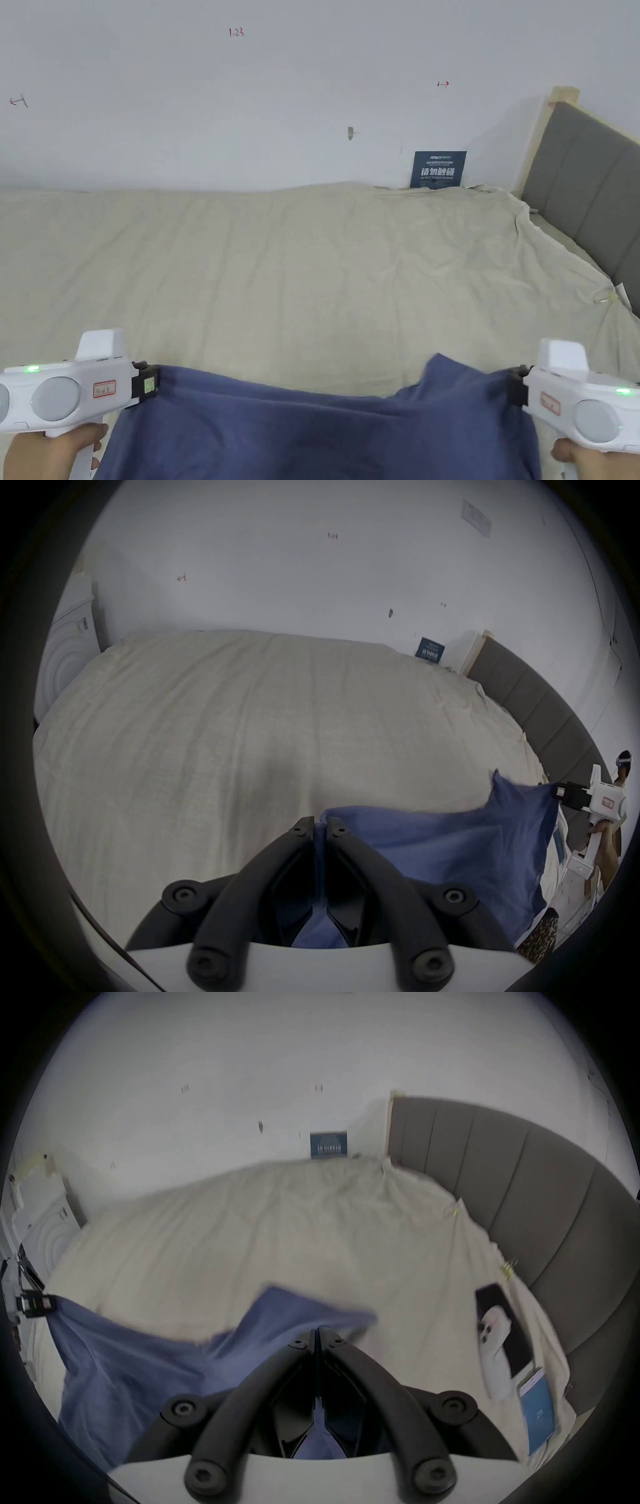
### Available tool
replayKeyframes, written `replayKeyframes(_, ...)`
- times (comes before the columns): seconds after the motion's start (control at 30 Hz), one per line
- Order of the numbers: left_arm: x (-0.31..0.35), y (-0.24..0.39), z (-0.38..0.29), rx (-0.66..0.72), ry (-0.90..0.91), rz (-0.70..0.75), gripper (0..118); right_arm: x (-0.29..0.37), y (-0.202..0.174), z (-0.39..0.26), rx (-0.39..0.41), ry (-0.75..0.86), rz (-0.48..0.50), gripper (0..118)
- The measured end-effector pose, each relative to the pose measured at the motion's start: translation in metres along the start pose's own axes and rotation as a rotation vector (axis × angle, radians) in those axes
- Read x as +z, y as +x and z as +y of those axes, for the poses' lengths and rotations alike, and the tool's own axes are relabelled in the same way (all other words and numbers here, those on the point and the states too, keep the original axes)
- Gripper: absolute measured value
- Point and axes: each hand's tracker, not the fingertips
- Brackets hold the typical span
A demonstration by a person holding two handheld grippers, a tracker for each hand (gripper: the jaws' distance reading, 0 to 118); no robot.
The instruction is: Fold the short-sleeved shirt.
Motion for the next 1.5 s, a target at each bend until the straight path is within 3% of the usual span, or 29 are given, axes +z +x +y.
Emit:
replayKeyframes(0.27,0.077,-0.027,0.028,0.062,0.163,0.039,3,0.087,-0.010,0.069,0.038,0.221,0.048,0)
replayKeyframes(0.6,0.199,-0.013,0.130,0.020,0.433,0.113,3,0.158,-0.068,0.180,0.066,0.482,0.120,0)
replayKeyframes(0.9,0.264,-0.006,0.212,-0.017,0.597,0.160,3,0.195,-0.091,0.279,0.088,0.668,0.136,0)
replayKeyframes(1.17,0.257,0.000,0.255,-0.040,0.666,0.179,3,0.198,-0.099,0.335,0.082,0.755,0.129,0)
replayKeyframes(1.5,0.149,-0.012,0.225,-0.049,0.552,0.185,3,0.129,-0.089,0.301,0.083,0.673,0.129,0)
